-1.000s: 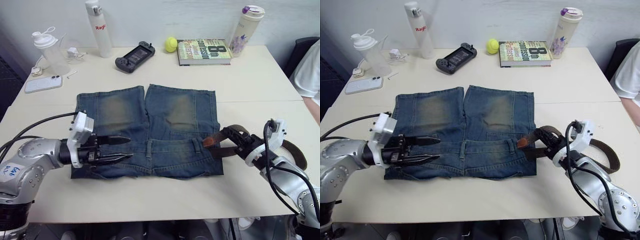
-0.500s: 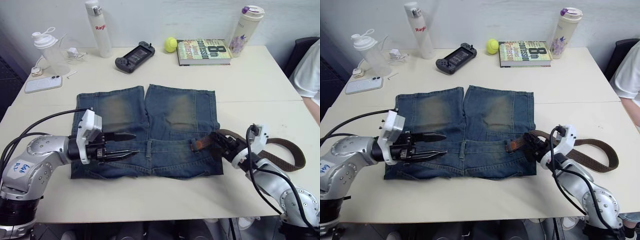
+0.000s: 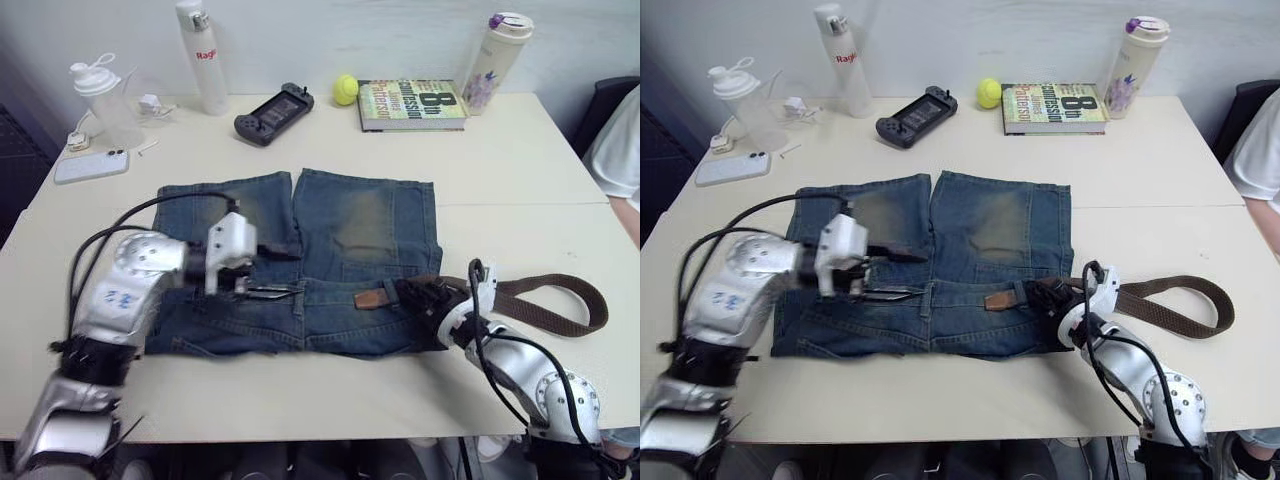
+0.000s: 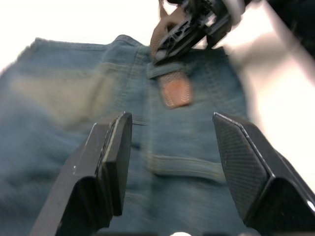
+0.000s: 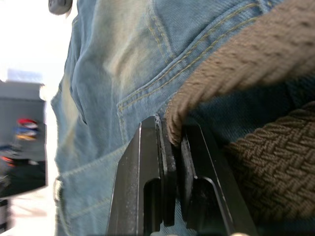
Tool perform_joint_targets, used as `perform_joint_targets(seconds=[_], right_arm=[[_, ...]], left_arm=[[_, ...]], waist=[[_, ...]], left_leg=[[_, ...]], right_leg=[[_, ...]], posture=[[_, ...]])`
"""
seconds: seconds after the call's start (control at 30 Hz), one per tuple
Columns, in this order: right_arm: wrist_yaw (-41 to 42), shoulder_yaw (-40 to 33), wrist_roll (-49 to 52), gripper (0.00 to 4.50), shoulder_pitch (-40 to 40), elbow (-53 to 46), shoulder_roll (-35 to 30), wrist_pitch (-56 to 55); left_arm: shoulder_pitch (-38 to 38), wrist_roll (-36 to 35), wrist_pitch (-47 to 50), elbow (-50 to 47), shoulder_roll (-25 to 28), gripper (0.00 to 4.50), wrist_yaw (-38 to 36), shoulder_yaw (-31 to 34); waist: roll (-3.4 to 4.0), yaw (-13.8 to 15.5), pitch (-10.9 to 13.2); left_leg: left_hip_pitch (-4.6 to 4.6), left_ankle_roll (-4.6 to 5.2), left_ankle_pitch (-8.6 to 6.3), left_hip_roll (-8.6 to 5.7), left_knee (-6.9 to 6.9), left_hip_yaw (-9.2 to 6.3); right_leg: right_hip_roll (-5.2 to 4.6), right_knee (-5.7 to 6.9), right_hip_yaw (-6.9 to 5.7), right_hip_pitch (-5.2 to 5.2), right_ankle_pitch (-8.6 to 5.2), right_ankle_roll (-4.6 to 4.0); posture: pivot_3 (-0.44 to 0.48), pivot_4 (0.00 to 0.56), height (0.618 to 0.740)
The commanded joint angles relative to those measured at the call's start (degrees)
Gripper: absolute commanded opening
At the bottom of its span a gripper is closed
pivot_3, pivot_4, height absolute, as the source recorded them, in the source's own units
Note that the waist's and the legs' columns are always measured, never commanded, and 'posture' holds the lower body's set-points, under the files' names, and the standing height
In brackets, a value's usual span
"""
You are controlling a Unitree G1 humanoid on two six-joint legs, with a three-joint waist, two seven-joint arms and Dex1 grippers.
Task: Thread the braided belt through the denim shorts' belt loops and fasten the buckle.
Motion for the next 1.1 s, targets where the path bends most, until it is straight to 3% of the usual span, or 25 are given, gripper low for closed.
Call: perform_joint_targets(seconds=[0.03,0.23,0.57,0.73,1.1], right_arm=[[-2.67,-1.23,6.66,0.0,-0.69,1.92,0.82,-0.78],[-4.11,-1.03,9.3,0.0,-1.39,3.28,1.85,-1.56],[-3.72,-1.15,7.41,0.0,-1.11,2.08,3.98,-3.57],[-3.6,-0.91,6.4,0.0,-1.1,1.1,4.81,-4.14],[-2.51,-0.19,4.96,0.0,-0.38,-1.52,4.86,-4.16]], left_arm=[[-3.6,9.28,-19.56,8.78,-4.89,2.91,2.49,-4.14],[-7.65,16.25,-37.07,21.03,-10.57,2.91,4.69,-8.17],[-6.58,22.55,-42.45,27.83,-16.18,2.91,13.44,-9.36],[-6.2,24.89,-43.05,29.62,-16.04,2.91,14.7,-10.52],[-8.88,31.73,-41.45,33.4,-17.9,2.91,24.53,-11.1]], waist=[[-0.01,-0.09,0.0],[-0.02,-0.21,-0.01],[-0.09,-0.15,-0.05],[-0.14,-0.16,-0.09],[-0.18,0.08,-0.12]], left_leg=[[-0.02,0.01,-0.01,0.0,0.01,0.02],[-0.03,0.01,0.0,0.06,0.03,0.06],[-0.02,0.04,-0.01,0.06,0.1,0.03],[-0.01,0.04,-0.01,0.06,0.11,0.03],[0.0,0.1,-0.04,0.04,0.18,0.03]], right_leg=[[0.0,-0.01,0.0,0.0,0.0,0.01],[0.01,0.02,-0.04,-0.05,0.01,0.02],[-0.01,0.06,-0.02,-0.01,0.01,0.03],[-0.01,0.08,-0.02,0.0,0.01,0.03],[-0.05,0.11,-0.03,0.04,0.03,0.05]], posture=[[0.0,0.15,0.74],[0.0,0.15,0.74],[0.0,0.15,0.74],[0.0,0.15,0.74],[0.0,0.15,0.74]])
